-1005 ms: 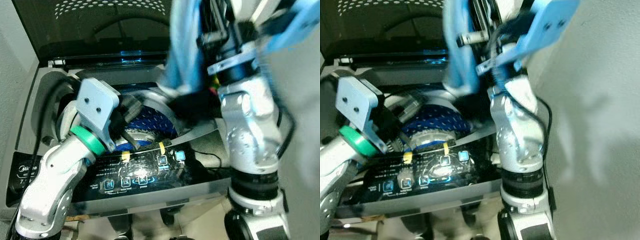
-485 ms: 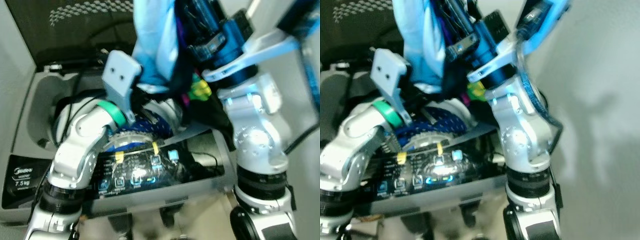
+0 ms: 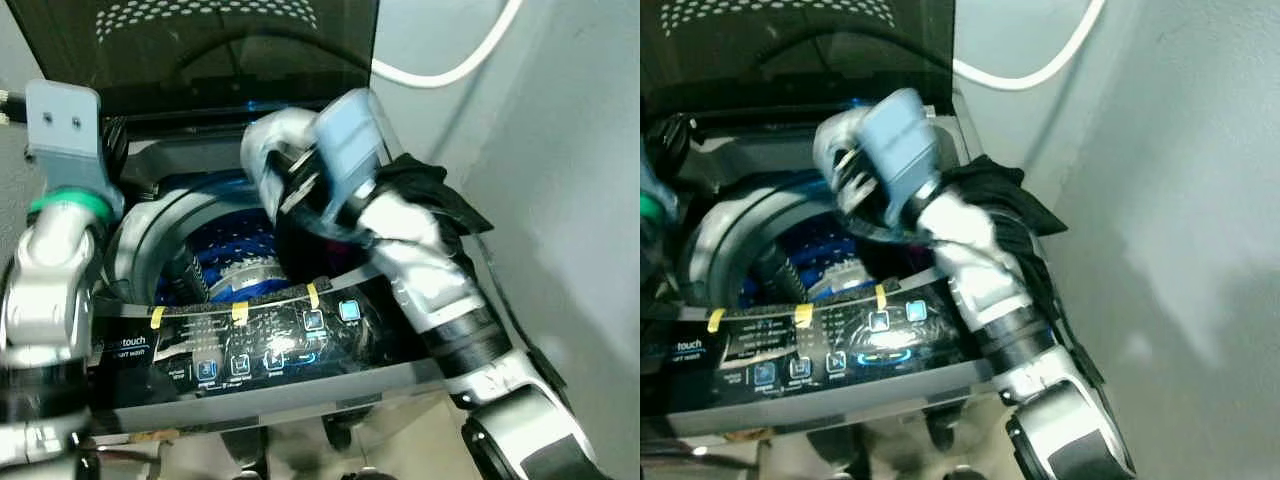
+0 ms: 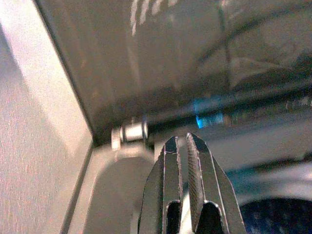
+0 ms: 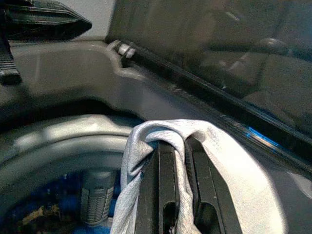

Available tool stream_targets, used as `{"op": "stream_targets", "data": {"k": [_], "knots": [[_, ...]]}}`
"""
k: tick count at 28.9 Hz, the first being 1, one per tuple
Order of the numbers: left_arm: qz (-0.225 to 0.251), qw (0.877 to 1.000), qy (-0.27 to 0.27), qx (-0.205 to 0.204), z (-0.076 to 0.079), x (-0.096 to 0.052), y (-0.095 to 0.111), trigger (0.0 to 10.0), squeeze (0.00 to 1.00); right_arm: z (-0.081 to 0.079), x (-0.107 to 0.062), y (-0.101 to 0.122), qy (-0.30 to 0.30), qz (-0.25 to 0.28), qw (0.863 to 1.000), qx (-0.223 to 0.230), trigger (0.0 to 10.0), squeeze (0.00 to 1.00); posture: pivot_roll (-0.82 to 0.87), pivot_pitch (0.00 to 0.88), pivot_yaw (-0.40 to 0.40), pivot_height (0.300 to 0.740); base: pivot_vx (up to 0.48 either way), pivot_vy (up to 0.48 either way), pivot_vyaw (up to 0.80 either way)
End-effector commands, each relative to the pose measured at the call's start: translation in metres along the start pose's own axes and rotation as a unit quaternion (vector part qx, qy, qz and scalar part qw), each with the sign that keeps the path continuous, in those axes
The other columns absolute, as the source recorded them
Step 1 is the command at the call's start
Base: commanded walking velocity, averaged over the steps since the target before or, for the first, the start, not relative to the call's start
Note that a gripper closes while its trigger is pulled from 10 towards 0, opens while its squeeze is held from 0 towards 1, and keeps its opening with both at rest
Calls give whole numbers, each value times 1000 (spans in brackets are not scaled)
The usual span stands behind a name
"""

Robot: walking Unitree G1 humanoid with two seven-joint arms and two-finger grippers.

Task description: Clothes washing

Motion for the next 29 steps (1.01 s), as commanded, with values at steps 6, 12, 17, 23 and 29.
{"op": "stream_targets", "data": {"k": [6,12,17,23,29], "knots": [[-47,989,-137,-27,47,-54,-19,10000,0,-8,11,8,20,8,999,-44,10000,86,123,66,29,740,0,0,0],[-6,993,-118,27,57,-79,-16,10000,0,7,3,5,12,16,1000,-7,10000,1000,122,67,24,740,0,0,0],[-1,992,-121,34,60,-80,-10,10000,0,10,-21,13,55,54,995,56,10000,1000,112,68,27,740,0,0,0],[-7,991,-131,3,65,-77,-4,10000,0,18,-37,37,63,126,982,125,10000,0,106,68,25,740,0,0,0],[2,990,-142,-22,78,-71,3,10000,0,32,-74,96,87,292,925,226,10000,0,103,67,28,740,0,0,0]]}}
Point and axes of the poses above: a point about 5 cm out from each wrist's last joint towards the gripper, its own x axis pointing out of the wrist towards the gripper, its own y axis along the axis of the wrist's last joint, z = x × y, the point moved 2 cm from there along x, pointing out of the wrist towards the gripper, and after that the axes turned 10 degrees about -x, right-handed, at the moved point
